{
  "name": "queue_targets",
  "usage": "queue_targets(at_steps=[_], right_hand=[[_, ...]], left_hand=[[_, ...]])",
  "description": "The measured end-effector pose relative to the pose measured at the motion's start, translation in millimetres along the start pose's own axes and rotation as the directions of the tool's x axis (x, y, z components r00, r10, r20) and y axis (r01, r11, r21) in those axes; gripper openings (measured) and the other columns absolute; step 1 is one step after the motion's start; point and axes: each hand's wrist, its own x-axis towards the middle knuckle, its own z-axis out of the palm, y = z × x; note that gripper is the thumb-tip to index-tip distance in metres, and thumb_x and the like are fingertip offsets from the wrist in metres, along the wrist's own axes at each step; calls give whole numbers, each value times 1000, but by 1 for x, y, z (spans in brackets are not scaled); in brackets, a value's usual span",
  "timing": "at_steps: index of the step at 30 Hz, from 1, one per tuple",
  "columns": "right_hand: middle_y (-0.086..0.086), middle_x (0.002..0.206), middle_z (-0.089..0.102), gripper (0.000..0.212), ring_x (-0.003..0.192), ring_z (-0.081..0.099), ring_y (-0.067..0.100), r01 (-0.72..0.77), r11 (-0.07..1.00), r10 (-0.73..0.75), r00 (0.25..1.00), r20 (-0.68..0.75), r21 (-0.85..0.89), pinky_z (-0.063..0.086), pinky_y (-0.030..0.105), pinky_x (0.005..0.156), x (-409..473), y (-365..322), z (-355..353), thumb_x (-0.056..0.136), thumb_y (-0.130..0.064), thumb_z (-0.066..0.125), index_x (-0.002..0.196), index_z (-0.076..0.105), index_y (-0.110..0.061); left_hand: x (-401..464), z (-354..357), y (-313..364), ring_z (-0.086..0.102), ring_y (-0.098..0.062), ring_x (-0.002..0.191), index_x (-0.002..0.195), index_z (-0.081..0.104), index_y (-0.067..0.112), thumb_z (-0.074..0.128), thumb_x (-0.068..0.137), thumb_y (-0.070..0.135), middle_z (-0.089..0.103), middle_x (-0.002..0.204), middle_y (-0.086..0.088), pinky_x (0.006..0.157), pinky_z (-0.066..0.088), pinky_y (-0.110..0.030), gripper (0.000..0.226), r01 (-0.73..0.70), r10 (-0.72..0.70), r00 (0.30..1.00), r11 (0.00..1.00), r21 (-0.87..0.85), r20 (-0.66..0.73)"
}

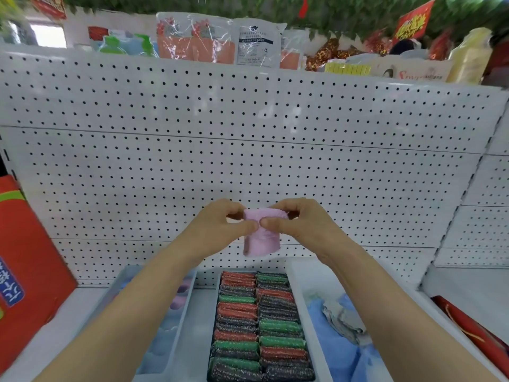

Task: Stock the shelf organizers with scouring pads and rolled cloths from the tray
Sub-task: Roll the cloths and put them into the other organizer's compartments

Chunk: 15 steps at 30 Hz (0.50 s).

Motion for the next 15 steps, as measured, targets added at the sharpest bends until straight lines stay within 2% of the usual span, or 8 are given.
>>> queue_targets(at_steps=[2, 4, 5, 8, 10, 12, 15], right_hand=[[12, 94, 73, 25, 81, 66, 12, -44, 996, 44, 999, 1, 78, 54, 27, 83, 4, 5, -6, 79, -18, 81, 97, 72, -4], [20, 99, 71, 28, 87, 67, 21, -99, 979, 92, 995, 45, 180, 54, 41, 91, 6, 11, -8, 81, -18, 79, 99, 68, 1], [19, 97, 71, 29, 85, 67, 23, -124, 968, 112, 991, 67, 216, 55, 44, 89, 6, 14, -9, 82, -18, 77, 101, 66, 1], [10, 90, 70, 35, 77, 67, 21, -185, 938, 164, 982, 92, 294, 60, 36, 69, 4, 23, -10, 83, -25, 76, 107, 64, -2], [7, 86, 70, 32, 70, 65, 18, -182, 931, 160, 983, 94, 317, 54, 28, 57, 4, 28, -14, 84, -27, 75, 107, 66, -7], [6, 85, 70, 23, 67, 62, 15, -168, 918, 147, 985, 86, 359, 50, 23, 55, 5, 35, -14, 87, -21, 73, 108, 69, -11], [6, 86, 67, 22, 66, 58, 13, -169, 836, 130, 985, 112, 522, 48, 21, 57, 9, 42, -9, 91, -5, 64, 112, 70, -7]], left_hand=[[5, 4, 0, 64, -20, 89, 97, 71, 8, 70, 88, 27, 70, 100, -16, 94, 50, -44, 21, 56, -46, 997, 983, -174, 63], [8, 13, 1, 69, -19, 90, 103, 68, 5, 64, 93, 15, 73, 96, -10, 86, 58, -40, 15, 93, -63, 993, 941, -327, 101], [9, 18, 1, 71, -17, 86, 105, 66, 3, 61, 95, 11, 73, 94, -7, 78, 60, -37, 13, 97, -65, 993, 928, -358, 100], [9, 33, 3, 68, -15, 68, 109, 62, 4, 58, 98, 14, 69, 87, -7, 57, 56, -28, 16, 101, -83, 994, 922, -373, 64], [9, 40, 3, 67, -18, 62, 108, 62, 7, 58, 98, 15, 68, 84, -9, 51, 54, -26, 13, 90, -88, 996, 912, -399, 25], [9, 47, 0, 66, -19, 58, 106, 63, 12, 60, 97, 11, 68, 83, -12, 50, 53, -24, 9, 65, -88, 996, 886, -459, -27], [10, 53, -5, 65, -17, 61, 104, 64, 15, 60, 95, 3, 65, 87, -13, 52, 52, -23, 16, 31, -112, 988, 812, -582, -103]])
